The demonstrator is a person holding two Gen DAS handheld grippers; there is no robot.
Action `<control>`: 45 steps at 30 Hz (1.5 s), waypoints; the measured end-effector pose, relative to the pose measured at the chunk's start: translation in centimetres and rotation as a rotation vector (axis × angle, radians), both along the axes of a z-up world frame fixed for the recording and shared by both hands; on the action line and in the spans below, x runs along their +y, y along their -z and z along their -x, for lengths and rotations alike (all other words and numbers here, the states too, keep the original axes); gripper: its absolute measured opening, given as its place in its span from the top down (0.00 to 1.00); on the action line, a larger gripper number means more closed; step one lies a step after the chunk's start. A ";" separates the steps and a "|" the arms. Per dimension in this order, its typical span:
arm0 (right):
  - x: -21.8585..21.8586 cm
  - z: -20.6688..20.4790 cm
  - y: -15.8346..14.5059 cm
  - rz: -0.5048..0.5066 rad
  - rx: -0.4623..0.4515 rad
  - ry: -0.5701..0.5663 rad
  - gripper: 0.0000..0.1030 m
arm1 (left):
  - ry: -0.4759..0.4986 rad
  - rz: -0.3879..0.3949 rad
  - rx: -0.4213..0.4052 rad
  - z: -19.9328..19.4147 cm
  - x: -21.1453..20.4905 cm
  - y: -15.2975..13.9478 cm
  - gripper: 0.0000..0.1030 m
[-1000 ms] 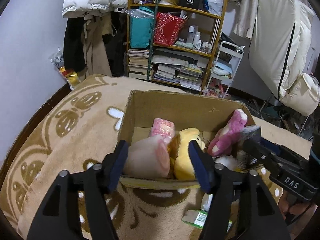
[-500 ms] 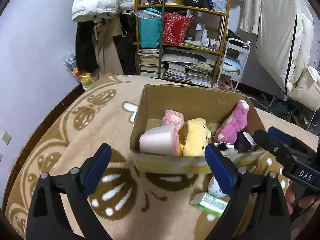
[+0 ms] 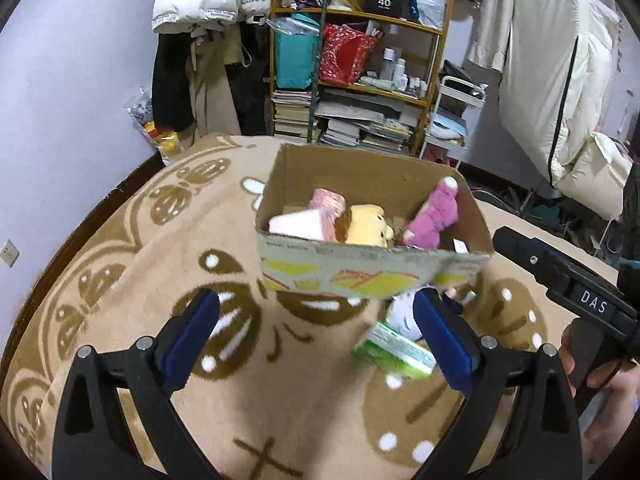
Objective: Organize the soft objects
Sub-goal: 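Move both grippers back toward the doll and green tissue pack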
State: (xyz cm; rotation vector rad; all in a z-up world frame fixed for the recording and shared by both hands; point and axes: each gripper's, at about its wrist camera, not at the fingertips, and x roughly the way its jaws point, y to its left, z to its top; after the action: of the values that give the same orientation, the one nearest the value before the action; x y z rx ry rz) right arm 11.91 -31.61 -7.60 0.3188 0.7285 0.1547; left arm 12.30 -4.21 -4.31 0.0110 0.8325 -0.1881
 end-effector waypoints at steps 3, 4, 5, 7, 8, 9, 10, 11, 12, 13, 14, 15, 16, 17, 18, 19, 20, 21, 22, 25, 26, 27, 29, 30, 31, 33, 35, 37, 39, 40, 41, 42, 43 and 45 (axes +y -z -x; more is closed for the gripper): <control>0.1 0.6 0.0 0.001 0.020 0.001 0.00 | 0.017 -0.012 0.003 0.7 -0.5 0.1 0.06; 0.0 0.8 0.1 -0.002 0.027 0.000 0.00 | 0.020 -0.015 0.002 0.9 -0.7 0.2 0.06; 0.0 0.9 0.3 -0.004 0.038 -0.002 0.00 | 0.024 -0.019 0.002 1.1 -0.9 0.3 0.04; 0.0 1.2 0.5 -0.004 0.057 -0.003 0.00 | 0.024 -0.028 -0.001 1.4 -1.1 0.4 0.02; 0.0 1.3 0.7 -0.003 0.067 -0.002 0.00 | 0.028 -0.031 0.001 1.5 -1.2 0.5 0.02; -0.1 1.4 0.8 -0.004 0.074 0.000 0.00 | 0.035 -0.034 0.005 1.4 -1.4 0.7 0.02; -0.2 1.5 0.9 -0.005 0.079 0.003 0.00 | 0.040 -0.039 0.009 1.4 -1.6 0.9 0.02; -0.3 1.6 1.0 -0.007 0.085 0.006 0.00 | 0.046 -0.047 0.012 1.4 -1.8 1.1 0.02; -0.4 1.6 1.2 -0.010 0.091 0.009 0.00 | 0.048 -0.055 0.015 1.4 -2.0 1.4 0.02; -0.5 1.6 1.3 -0.012 0.097 0.012 0.00 | 0.050 -0.061 0.020 1.3 -2.2 1.6 0.02; -0.6 1.4 1.5 -0.014 0.105 0.015 0.00 | 0.054 -0.064 0.026 1.2 -2.3 1.9 0.02; -0.7 1.3 1.8 -0.016 0.113 0.018 0.00 | 0.059 -0.064 0.036 1.0 -2.5 2.2 0.02; -0.7 1.2 1.9 -0.017 0.118 0.021 0.00 | 0.061 -0.060 0.047 0.8 -2.5 2.5 0.02; -0.7 1.1 2.2 -0.019 0.126 0.024 0.00 | 0.060 -0.053 0.057 0.5 -2.6 2.8 0.02; -0.7 1.0 2.4 -0.021 0.131 0.025 0.00 | 0.058 -0.046 0.064 0.4 -2.6 3.1 0.02; -0.7 0.8 2.5 -0.022 0.136 0.024 0.00 | 0.057 -0.040 0.071 0.2 -2.6 3.4 0.02; -0.7 0.6 2.7 -0.022 0.143 0.023 0.00 | 0.058 -0.031 0.083 0.0 -2.7 3.7 0.02; -0.6 0.5 2.9 -0.023 0.148 0.023 0.00 | 0.059 -0.027 0.092 -0.3 -2.8 3.9 0.02; -0.6 0.3 3.1 -0.023 0.153 0.023 0.00 | 0.059 -0.023 0.098 -0.5 -2.8 4.2 0.02; -0.5 -0.2 3.6 -0.028 0.166 0.023 0.00 | 0.062 -0.001 0.119 -1.1 -3.0 4.9 0.02; -0.5 -0.3 3.8 -0.032 0.171 0.021 0.00 | 0.064 0.007 0.126 -1.2 -3.1 5.1 0.02; -0.6 -0.5 4.0 -0.036 0.174 0.022 0.00 | 0.069 0.018 0.135 -1.5 -3.2 5.3 0.02; -0.6 -0.8 4.3 -0.043 0.180 0.022 0.00 | 0.077 0.032 0.149 -1.8 -3.5 5.7 0.02; -0.7 -1.0 4.4 -0.049 0.184 0.022 0.00 | 0.080 0.040 0.158 -1.9 -3.6 6.0 0.02; -0.7 -1.1 4.6 -0.055 0.189 0.022 0.00 | 0.086 0.050 0.170 -2.1 -3.8 6.3 0.02; -0.8 -1.4 4.9 -0.067 0.203 0.026 0.00 | 0.100 0.065 0.192 -2.3 -4.2 6.8 0.02; -0.9 -1.6 5.3 -0.083 0.228 0.033 0.00 | 0.105 0.072 0.198 -2.5 -4.4 7.1 0.02; -1.0 -1.8 5.8 -0.101 0.248 0.038 0.00 | 0.106 0.071 0.205 -2.7 -4.6 7.4 0.02; -1.1 -2.0 6.4 -0.109 0.271 0.037 0.00 | 0.109 0.074 0.222 -3.0 -4.9 7.9 0.02; -1.1 -2.0 6.5 -0.110 0.277 0.035 0.00 | 0.114 0.079 0.231 -3.2 -4.9 8.1 0.02; -1.1 -2.2 6.7 -0.110 0.284 0.034 0.00 | 0.123 0.085 0.244 -3.3 -5.2 8.3 0.02; -1.0 -2.3 6.9 -0.112 0.290 0.032 0.00 | 0.138 0.093 0.264 -3.4 -5.4 8.6 0.02; -1.0 -2.3 7.0 -0.115 0.295 0.030 0.00 | 0.147 0.097 0.278 -3.5 -5.6 8.9 0.02; -0.7 -2.4 7.1 -0.120 0.305 0.021 0.00 | 0.160 0.096 0.307 -3.6 -6.2 9.4 0.02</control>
State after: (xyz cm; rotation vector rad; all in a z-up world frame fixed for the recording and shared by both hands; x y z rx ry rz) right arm 14.32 -32.31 -14.75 0.4704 1.0200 0.1311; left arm 15.93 -10.36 -13.76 -0.0425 1.1284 -0.3866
